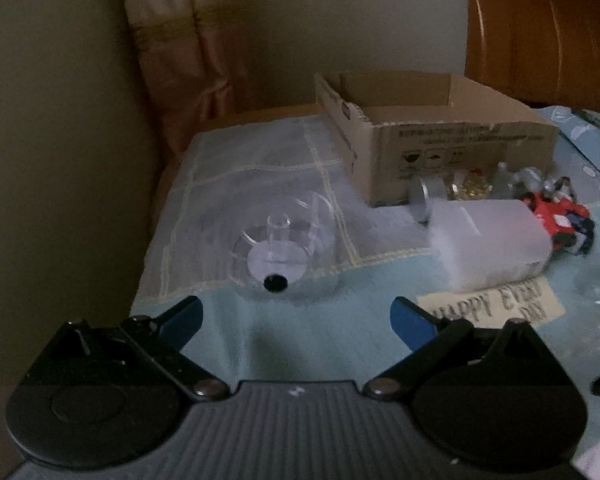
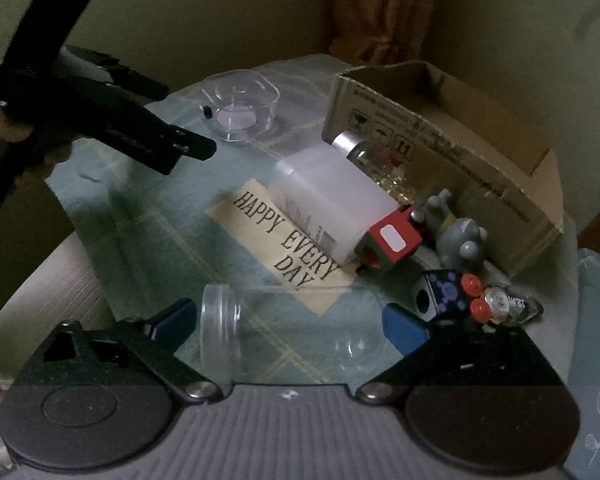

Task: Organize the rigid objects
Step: 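Grip clear plastic cup with left tool while right tool grips clear jar, then carry clear jar into box with right tool while left tool releases cup inside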

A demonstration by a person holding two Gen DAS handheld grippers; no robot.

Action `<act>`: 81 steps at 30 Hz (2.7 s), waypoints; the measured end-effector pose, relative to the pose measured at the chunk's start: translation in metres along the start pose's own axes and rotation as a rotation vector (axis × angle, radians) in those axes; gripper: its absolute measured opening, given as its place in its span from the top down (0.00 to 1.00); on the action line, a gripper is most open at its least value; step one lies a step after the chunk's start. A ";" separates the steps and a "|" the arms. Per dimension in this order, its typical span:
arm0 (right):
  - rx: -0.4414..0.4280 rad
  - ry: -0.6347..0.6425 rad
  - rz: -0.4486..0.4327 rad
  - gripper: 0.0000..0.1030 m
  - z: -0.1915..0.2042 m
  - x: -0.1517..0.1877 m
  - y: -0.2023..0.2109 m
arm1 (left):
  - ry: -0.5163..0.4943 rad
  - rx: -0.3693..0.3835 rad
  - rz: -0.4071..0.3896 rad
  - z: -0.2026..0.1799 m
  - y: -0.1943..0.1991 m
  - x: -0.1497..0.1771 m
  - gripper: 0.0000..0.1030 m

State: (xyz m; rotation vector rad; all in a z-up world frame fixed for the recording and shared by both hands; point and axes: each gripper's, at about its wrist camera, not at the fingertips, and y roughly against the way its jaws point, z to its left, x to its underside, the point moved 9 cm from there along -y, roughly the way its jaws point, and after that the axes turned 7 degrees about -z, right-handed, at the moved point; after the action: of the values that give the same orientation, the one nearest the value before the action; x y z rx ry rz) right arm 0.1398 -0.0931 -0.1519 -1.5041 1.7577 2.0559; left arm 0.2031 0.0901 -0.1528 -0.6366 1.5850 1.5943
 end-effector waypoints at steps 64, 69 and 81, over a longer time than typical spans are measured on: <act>-0.053 -0.158 0.036 0.06 -0.018 -0.010 0.005 | -0.056 0.093 0.052 0.005 -0.036 -0.031 0.29; -0.043 -0.205 0.015 0.06 -0.038 -0.022 0.018 | -0.100 0.147 0.069 -0.001 -0.013 -0.045 0.29; 0.118 -0.269 -0.092 0.06 -0.130 -0.090 0.034 | -0.145 0.203 -0.022 -0.028 -0.004 -0.130 0.29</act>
State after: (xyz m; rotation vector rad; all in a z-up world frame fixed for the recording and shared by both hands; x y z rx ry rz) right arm 0.2480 -0.1591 -0.0517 -1.1890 1.6434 1.9641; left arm 0.2752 0.0395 -0.0534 -0.4188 1.6001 1.4078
